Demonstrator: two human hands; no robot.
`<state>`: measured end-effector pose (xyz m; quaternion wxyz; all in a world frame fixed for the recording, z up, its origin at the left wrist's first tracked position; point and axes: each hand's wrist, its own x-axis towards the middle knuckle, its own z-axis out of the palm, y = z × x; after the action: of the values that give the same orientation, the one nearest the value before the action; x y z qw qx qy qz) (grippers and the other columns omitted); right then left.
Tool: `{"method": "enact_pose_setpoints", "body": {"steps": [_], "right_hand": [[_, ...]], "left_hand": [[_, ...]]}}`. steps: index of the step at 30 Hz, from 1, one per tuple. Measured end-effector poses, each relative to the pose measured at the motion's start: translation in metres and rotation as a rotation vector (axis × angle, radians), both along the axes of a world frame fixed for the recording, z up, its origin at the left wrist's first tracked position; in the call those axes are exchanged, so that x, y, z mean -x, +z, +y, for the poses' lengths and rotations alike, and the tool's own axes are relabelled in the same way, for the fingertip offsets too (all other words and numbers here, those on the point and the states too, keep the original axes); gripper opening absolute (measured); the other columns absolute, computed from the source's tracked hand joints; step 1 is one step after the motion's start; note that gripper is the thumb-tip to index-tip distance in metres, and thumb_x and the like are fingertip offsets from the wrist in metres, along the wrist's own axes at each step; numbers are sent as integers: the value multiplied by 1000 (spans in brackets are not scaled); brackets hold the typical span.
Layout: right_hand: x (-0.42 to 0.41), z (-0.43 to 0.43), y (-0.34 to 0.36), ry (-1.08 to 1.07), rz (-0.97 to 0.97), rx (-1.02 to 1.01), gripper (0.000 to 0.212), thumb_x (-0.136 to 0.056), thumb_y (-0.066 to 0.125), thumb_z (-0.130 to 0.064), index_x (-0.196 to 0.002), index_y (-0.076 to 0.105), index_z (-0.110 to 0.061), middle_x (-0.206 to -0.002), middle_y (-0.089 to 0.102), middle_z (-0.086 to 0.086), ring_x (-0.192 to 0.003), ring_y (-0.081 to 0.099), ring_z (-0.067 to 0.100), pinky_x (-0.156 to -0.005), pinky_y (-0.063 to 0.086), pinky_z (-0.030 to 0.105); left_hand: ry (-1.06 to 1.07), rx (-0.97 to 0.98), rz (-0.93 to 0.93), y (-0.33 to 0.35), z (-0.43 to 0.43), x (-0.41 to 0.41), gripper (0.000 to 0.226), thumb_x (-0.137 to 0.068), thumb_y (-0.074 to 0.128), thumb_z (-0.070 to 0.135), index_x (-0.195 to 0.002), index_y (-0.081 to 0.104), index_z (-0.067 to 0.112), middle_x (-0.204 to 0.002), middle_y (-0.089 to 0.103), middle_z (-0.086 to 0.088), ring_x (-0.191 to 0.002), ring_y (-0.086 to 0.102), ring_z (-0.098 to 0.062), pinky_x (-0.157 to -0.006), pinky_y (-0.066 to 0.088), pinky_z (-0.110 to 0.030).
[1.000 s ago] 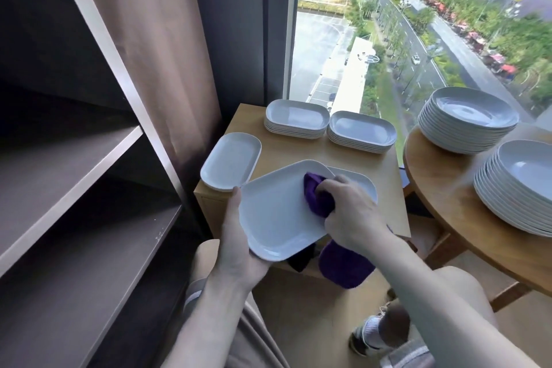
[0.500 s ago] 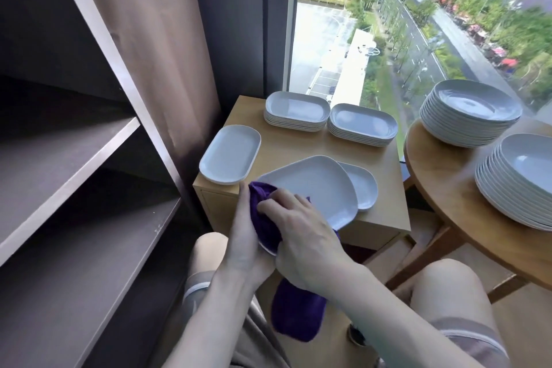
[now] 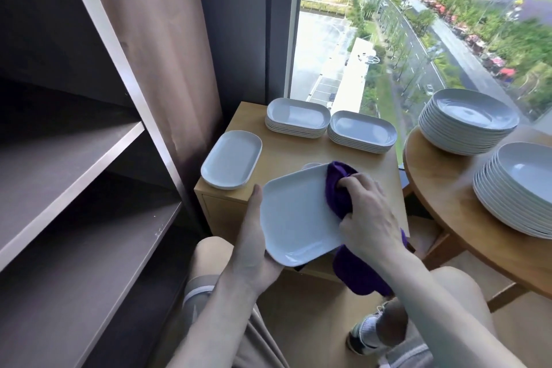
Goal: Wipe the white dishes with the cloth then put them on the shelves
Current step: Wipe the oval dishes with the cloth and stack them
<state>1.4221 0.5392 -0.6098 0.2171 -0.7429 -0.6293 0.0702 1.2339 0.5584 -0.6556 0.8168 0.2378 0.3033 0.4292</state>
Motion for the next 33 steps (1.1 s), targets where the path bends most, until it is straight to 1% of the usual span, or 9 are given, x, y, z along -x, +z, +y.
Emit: {"method": "enact_pose_setpoints", "body": {"steps": [4,8,11,13,16,18,22,28,33], "right_hand": [[18,4,5,49,-34,-30,57,-73,55,2,-126,55,-15,-134,51,3,-115,46,31,-98,42,45],[51,-6,6,265,-96,-31,57,-70,54,-4,-125,55,-20,-133,51,1,-108,48,31,-90,43,45],[79,-17,2,417,-206,-34,39,-77,45,-23,-114,57,-22,-122,55,-2,-100,51,27,-82,46,45],[86,-23,-1,489,-230,1,40,-72,41,-23,-108,58,-23,-114,57,-3,-95,51,26,-80,46,43],[75,-28,-5,557,-225,53,43,-61,60,-14,-103,59,-24,-107,58,-5,-91,51,25,-79,46,40],[65,-32,-7,546,-216,78,44,-58,64,-12,-100,61,-25,-105,59,-7,-89,52,24,-78,46,38],[46,-36,-13,458,-196,114,44,-58,60,-8,-99,63,-24,-104,60,-7,-91,53,24,-78,43,37],[7,-30,-22,267,-176,153,45,-79,60,-5,-118,60,-27,-118,56,-9,-106,49,19,-91,38,32],[-10,-31,-30,135,-153,120,48,-79,64,-2,-122,61,-23,-120,58,-6,-107,50,21,-93,39,33]], "left_hand": [[-22,-22,-9,2,-3,-7,70,-99,41,73,-140,66,22,-141,65,-17,-125,66,-34,-102,56,-52],[26,45,-35,4,-1,-8,70,-98,43,71,-135,70,18,-142,64,-16,-132,62,-33,-107,54,-48],[61,112,-111,-1,-2,-6,58,-96,55,68,-106,77,15,-114,73,-11,-117,70,-30,-99,57,-46],[86,117,-146,-6,-3,-1,61,-94,56,72,-93,80,15,-99,76,-9,-105,75,-30,-88,61,-44],[89,117,-147,-5,-2,3,73,-95,48,76,-104,84,12,-106,79,-14,-106,75,-33,-87,61,-44],[82,136,-127,-1,0,3,77,-96,45,74,-124,77,9,-127,72,-20,-119,69,-37,-99,57,-51],[36,122,-83,-1,3,5,79,-105,36,69,-149,55,6,-149,55,-24,-140,51,-43,-123,32,-58],[39,24,-37,-10,-1,8,68,-104,41,67,-146,59,17,-145,61,-19,-132,60,-41,-103,52,-60],[18,16,-15,-10,-2,6,63,-100,50,67,-139,66,20,-139,66,-16,-122,67,-37,-90,58,-51]]}}
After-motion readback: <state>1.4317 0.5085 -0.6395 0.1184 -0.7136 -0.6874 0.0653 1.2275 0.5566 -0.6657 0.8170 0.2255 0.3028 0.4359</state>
